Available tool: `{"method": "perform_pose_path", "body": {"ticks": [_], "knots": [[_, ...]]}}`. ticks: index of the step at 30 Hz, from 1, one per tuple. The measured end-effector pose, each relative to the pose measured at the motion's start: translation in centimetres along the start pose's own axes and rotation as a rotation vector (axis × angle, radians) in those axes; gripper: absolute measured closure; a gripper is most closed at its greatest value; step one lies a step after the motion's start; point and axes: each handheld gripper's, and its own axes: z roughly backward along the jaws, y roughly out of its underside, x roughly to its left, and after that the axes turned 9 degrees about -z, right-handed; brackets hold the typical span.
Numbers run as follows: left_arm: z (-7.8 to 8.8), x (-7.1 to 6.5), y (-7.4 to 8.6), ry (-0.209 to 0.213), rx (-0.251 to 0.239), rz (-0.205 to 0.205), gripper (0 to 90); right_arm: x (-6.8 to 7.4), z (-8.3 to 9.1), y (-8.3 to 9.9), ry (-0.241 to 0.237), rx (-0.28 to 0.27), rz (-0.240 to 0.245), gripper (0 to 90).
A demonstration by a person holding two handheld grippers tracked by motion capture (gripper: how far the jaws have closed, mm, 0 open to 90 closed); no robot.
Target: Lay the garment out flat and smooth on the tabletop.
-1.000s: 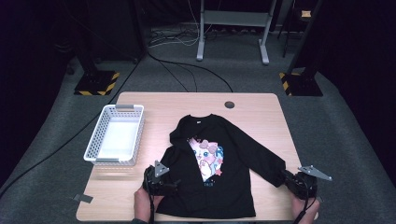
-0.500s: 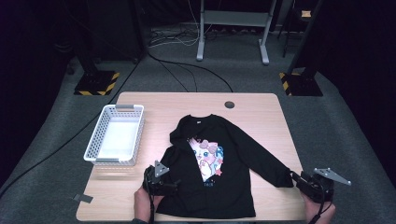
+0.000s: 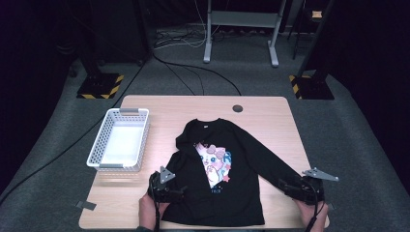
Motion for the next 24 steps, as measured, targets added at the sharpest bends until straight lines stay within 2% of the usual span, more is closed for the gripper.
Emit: {"method": "perform_pose_path", "body": {"ticks": [4, 5, 9, 15, 18, 20, 24], "knots": [[0.0, 0.0, 0.0, 0.000, 0.003, -0.003, 10.3, -1.0, -1.5, 0.5, 0.010, 0.028, -0.030, 21.3], [0.0, 0.0, 0.0, 0.000, 0.000, 0.000, 10.3, -1.2, -1.6, 0.5, 0.007, 0.020, -0.033, 21.5], [0.0, 0.0, 0.0, 0.000, 0.002, -0.002, 10.3, -1.9, -2.1, -0.2, 0.046, 0.023, -0.034, 21.8], [0.0, 0.0, 0.0, 0.000, 0.003, -0.002, 10.3, -2.9, -3.8, -2.3, 0.190, 0.044, 0.014, 20.1], [0.0, 0.0, 0.0, 0.000, 0.003, -0.003, 10.4, -3.0, -4.2, -3.2, 0.228, 0.036, -0.023, 15.5], [0.0, 0.0, 0.0, -0.001, -0.001, 0.002, 10.3, -1.7, -3.6, -3.5, 0.190, -0.010, 0.004, 15.6], [0.0, 0.0, 0.0, -0.002, 0.000, 0.002, 10.4, 2.1, -3.2, -3.0, 0.085, -0.012, 0.077, 16.3]]}}
